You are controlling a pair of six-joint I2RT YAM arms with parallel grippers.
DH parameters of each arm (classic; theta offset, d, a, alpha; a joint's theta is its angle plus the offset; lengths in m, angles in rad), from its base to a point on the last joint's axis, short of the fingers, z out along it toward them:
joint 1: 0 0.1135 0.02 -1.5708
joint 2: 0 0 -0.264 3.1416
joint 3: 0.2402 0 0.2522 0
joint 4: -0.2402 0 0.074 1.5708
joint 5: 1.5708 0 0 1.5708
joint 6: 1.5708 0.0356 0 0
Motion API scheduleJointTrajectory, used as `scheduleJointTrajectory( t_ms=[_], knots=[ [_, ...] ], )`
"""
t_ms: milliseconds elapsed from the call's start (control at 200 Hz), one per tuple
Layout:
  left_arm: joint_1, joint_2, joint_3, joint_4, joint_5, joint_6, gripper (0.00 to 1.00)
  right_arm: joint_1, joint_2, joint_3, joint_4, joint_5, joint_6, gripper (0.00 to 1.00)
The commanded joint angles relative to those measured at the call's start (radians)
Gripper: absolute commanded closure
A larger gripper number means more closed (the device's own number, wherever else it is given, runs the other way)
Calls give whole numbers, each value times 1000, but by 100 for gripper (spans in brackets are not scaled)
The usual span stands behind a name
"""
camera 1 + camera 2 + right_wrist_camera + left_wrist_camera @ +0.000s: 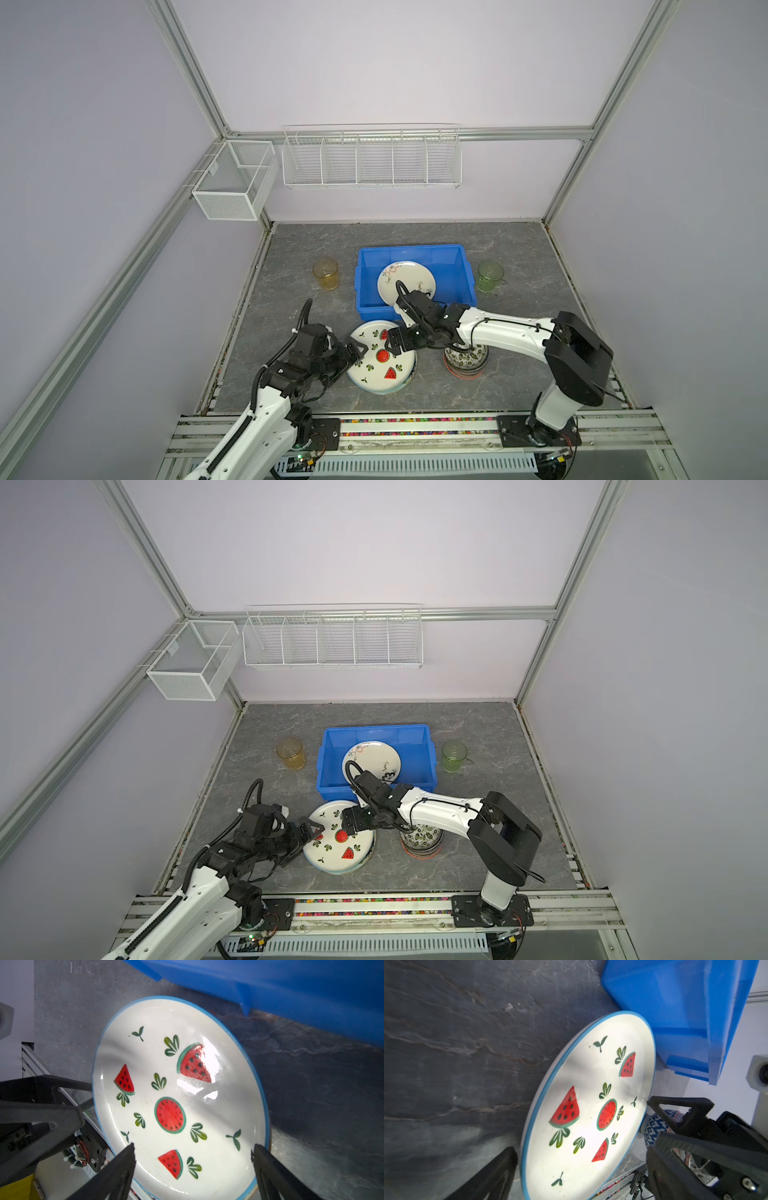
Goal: Place the mixed dishes into the plastic bin
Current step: 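Close the right gripper on the watermelon plate rim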
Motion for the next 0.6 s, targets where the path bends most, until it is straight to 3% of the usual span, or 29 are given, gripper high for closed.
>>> scheduleJointTrajectory(
  t_ms=[0, 220, 595],
  knots=[
    [-3, -7, -16, 8, -5, -5, 3, 11, 7, 17, -70, 74, 0, 10],
    [-3, -14, -18, -8, -21, -1, 4, 19, -30, 25, -112, 149, -4, 10],
    [-4, -27, -10, -25, -27, 0, 4, 24, 41, 32, -30, 28, 14, 10]
  ],
)
